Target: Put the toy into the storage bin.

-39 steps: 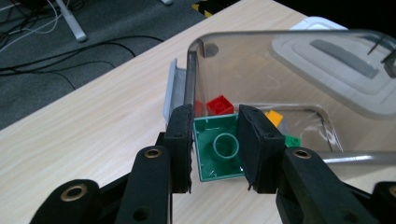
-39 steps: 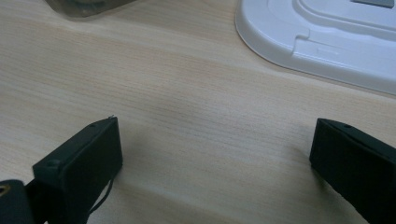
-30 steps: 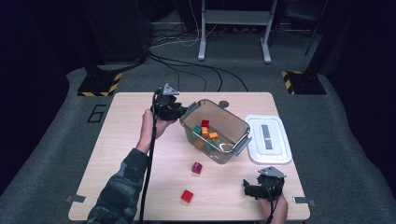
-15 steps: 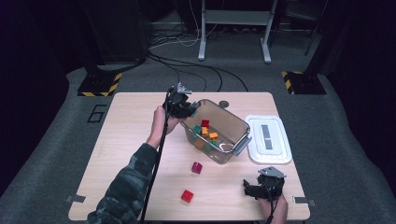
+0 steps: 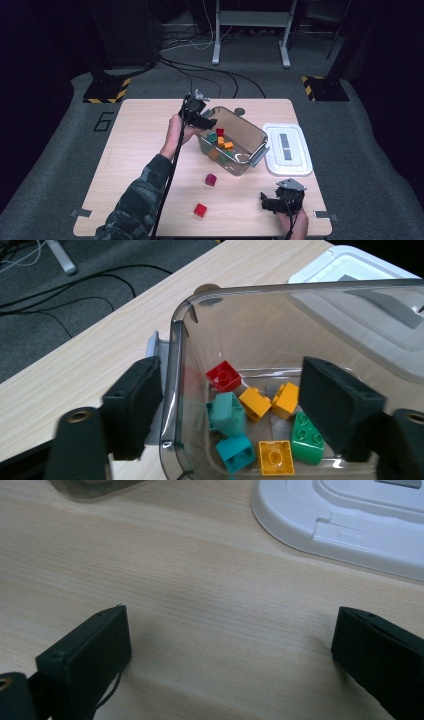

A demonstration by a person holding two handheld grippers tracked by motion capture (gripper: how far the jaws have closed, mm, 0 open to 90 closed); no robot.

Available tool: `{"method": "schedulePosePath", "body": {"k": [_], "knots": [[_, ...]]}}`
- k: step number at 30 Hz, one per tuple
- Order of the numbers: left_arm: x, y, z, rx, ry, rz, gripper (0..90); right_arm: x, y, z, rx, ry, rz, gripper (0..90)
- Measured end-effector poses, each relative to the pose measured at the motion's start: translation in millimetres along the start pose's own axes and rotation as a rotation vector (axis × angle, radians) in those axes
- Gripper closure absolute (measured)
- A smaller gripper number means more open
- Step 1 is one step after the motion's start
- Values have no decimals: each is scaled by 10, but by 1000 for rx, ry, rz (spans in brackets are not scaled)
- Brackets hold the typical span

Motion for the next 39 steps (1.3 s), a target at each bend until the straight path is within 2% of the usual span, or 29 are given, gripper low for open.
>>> {"method": "schedulePosePath", "body": {"k": [6,13,21,31,39], "knots": [[57,-34,-204,-11,-28,11,155,0,0,0,0,0,0,15],[210,-74,-418,-23,-53,19,129,1,-1,-1,-1,1,-3,15],[404,-131,-566,-39,-69,22,104,0,-1,0,-1,1,-3,15],[731,-225,-584,-27,-48,-7,76,0,-2,0,0,0,-4,15],[1024,-332,-481,0,-17,-39,64,0,-2,0,0,1,-4,15]]}}
Point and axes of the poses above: each handheld gripper's, and its own axes: z roughly forward along the jaws, x roughly out of its underside, y roughly to its left, the point moved 3 cm from there along z, roughly forward along the jaws, and after that the axes turned 5 degrees about x, right-handed, at the moved point
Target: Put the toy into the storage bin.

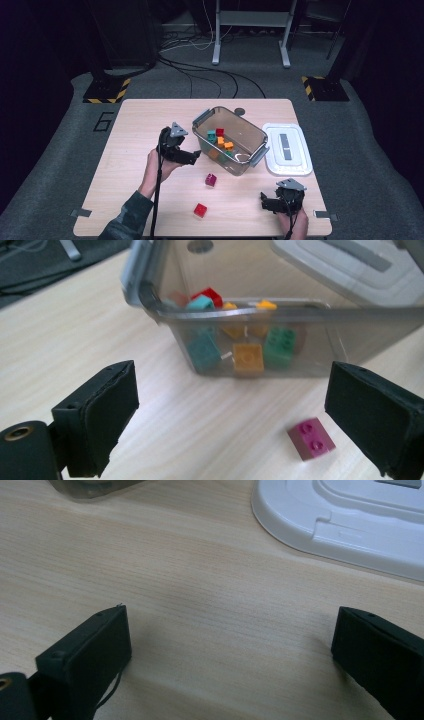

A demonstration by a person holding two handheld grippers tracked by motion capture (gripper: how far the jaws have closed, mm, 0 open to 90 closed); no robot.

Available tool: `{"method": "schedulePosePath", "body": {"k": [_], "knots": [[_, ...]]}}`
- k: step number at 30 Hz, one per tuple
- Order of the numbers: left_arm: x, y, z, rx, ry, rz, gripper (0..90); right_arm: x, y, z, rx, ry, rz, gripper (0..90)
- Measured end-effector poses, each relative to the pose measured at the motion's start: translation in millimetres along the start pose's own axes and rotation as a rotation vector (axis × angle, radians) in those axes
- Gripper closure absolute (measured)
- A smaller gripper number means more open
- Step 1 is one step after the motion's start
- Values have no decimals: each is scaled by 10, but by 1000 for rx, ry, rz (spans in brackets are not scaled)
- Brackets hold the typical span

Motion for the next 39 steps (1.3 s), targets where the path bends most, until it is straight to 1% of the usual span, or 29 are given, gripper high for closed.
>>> {"method": "schedulePosePath", "body": {"k": [1,4,9,12,13,14,15,20,22,23,27,30,31,32,34,37,39], "knots": [[34,-23,19,4,4,-8,64,0,1,0,0,1,1,15],[139,-81,85,19,19,-15,60,0,0,0,0,0,0,15],[296,-185,229,50,59,-18,57,0,0,0,0,0,0,15],[364,-239,299,64,75,-23,57,0,0,0,0,0,0,15],[383,-256,322,67,67,-32,57,0,1,0,0,0,1,15],[401,-268,333,69,77,-29,57,0,1,0,0,0,1,15],[420,-288,356,74,74,-35,57,0,1,0,0,0,1,15],[515,-354,464,94,99,-37,61,0,1,0,0,0,1,15],[543,-386,509,98,104,-45,65,0,1,0,0,0,1,15],[555,-396,528,104,115,-35,67,0,0,0,0,0,0,15],[590,-449,620,121,135,-37,76,0,1,0,0,0,1,15],[603,-489,685,130,158,-26,82,0,1,0,0,0,1,15],[607,-500,708,132,159,-23,89,0,0,0,0,0,0,15],[612,-513,729,138,165,-33,91,0,2,0,0,1,2,15],[609,-525,762,137,171,-22,99,0,2,0,0,0,1,15],[619,-552,810,145,184,-25,119,0,1,0,0,1,1,15],[641,-559,852,133,197,-21,143,0,1,0,0,0,1,15]]}}
Point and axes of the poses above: each handheld gripper's, and its own axes: z roughly forward along the jaws, x roughly out of its underside, y roughly to its left, the point moved 3 cm from there along z, roughly forward along the jaws, and after that the axes turned 5 degrees about x, right-handed, at the moved point
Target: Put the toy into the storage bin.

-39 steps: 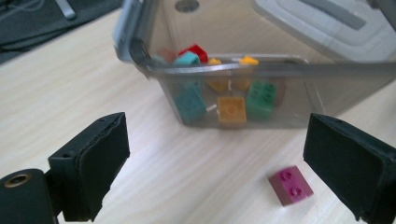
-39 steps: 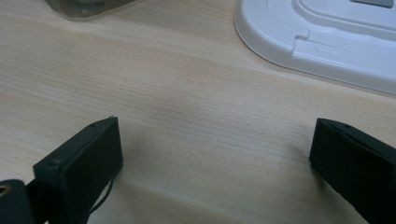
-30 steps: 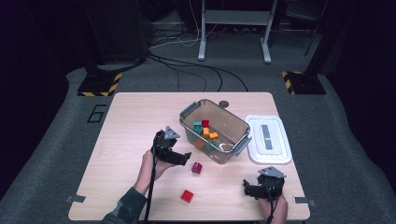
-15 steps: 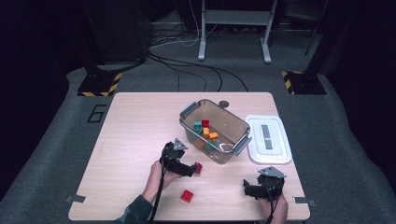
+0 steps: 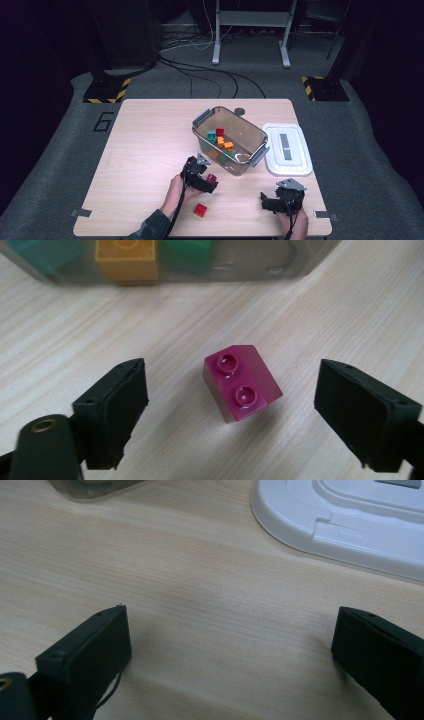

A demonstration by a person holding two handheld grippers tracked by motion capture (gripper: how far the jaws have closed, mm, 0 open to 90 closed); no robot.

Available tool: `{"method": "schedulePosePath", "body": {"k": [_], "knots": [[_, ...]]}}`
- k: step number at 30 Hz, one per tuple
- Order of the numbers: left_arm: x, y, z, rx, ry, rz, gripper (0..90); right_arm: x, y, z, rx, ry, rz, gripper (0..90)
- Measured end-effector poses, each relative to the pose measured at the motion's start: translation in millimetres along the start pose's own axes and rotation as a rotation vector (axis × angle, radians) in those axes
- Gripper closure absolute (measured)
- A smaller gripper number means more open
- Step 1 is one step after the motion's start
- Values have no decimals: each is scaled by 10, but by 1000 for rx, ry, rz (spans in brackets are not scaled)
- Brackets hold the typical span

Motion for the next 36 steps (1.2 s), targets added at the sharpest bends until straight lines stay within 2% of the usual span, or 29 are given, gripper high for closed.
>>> {"method": "schedulePosePath", "body": {"k": [4,7,9,12,19,20,30,36], "knots": [[23,0,73,-2,16,0,199,0,0,0,0,0,0,15],[30,-8,105,-1,12,8,302,0,-1,0,0,0,-1,15],[34,-18,115,3,4,21,318,0,-1,0,0,0,-1,15],[34,-17,108,14,-2,34,404,0,0,0,0,0,0,15],[54,7,81,4,-10,53,570,0,-1,0,0,0,-1,15],[59,8,82,14,-15,47,574,0,0,0,0,0,0,15],[89,28,58,16,-25,74,586,0,0,0,0,0,0,15],[108,79,-37,24,-44,53,585,0,0,0,0,0,0,15]]}}
Point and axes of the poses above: each handheld gripper's, and its own axes: z roughly forward along the jaws, x roughly out of its underside, y roughly to its left, the point moved 3 cm from there along z, roughly forward along the jaws, and after that the axes turned 5 degrees about x, right-handed, at the moved point
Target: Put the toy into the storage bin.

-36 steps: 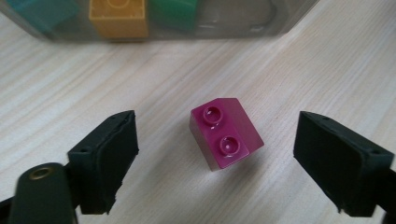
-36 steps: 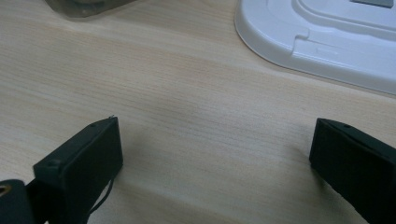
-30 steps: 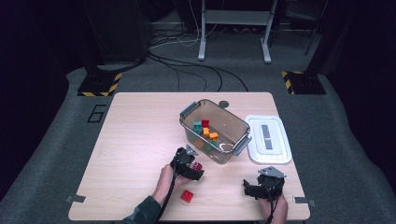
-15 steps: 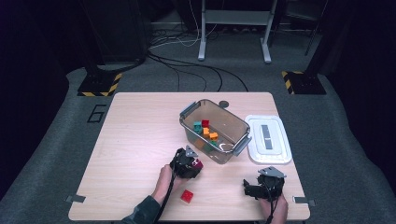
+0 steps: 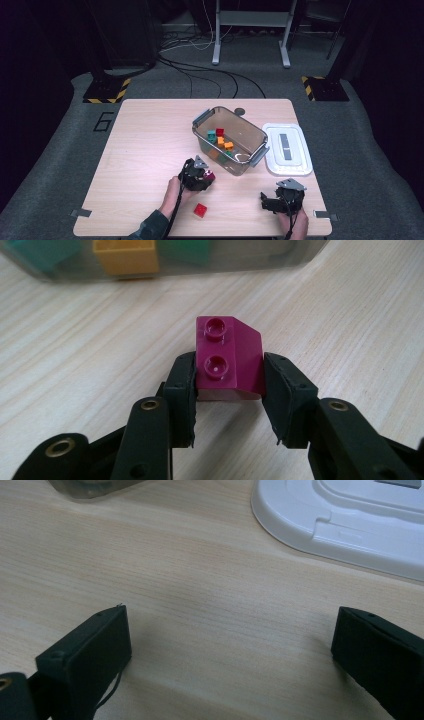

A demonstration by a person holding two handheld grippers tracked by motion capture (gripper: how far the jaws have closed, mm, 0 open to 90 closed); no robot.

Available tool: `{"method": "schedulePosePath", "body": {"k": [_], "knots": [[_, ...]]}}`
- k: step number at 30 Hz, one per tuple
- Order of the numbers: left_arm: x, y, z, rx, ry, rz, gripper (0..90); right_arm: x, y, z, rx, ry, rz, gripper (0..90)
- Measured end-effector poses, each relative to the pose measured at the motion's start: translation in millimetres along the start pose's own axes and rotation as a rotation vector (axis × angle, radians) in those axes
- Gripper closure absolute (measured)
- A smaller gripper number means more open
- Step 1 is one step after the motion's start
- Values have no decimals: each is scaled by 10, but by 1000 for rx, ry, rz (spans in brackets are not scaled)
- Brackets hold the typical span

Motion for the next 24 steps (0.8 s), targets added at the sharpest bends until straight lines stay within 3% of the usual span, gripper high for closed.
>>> {"method": "schedulePosePath", "body": {"k": [9,24], "knots": [[-11,94,-220,-30,-35,-6,586,0,-1,0,0,0,-1,15],[-205,270,-690,-94,-96,3,586,0,0,0,0,0,0,15]]}}
Point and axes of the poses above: each handheld gripper's, and its own axes: z roughly forward along the jaws, x roughly out of its underside, y roughly to its left, the point moved 3 cm from there along z, roughly forward along the jaws, and after that the axes turned 5 degrees about x, right-handed, at the moved point
